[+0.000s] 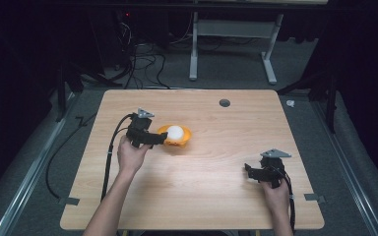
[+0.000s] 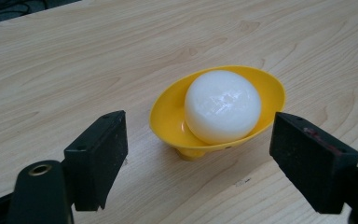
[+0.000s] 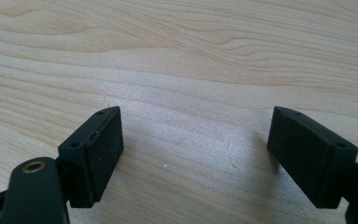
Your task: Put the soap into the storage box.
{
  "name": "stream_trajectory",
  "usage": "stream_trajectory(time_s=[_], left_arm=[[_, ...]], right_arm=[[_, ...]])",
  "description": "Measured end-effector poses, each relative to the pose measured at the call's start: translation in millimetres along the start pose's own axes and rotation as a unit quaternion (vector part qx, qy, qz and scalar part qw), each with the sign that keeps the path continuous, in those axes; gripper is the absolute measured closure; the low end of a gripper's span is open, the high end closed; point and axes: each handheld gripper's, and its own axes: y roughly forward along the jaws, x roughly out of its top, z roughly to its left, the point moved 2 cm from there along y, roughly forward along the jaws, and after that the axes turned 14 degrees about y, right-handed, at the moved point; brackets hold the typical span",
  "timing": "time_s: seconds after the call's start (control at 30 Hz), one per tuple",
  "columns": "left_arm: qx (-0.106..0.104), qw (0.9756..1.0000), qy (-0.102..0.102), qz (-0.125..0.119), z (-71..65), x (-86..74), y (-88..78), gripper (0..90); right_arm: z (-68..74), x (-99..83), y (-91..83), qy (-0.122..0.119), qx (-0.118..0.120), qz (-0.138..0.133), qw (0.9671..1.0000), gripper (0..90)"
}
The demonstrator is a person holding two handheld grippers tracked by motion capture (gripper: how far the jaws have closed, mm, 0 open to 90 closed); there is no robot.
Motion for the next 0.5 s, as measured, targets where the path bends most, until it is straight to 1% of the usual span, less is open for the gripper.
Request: stream_trajectory(time_s=[0.33,0.5], left_arm=[[0.005,0.9999,-0.010,-0.005,3.1,-8.5,-9.0,20.0],[0.008,0.9999,-0.010,-0.003,3.8,-12.8,-12.9,20.0]], right_arm=[[-0.1,0.0,0.1,-0.001,0.000,0.000,1.0000,19.3],[-0.1,0.0,0.0,-0.001,0.000,0.000,1.0000,19.3]])
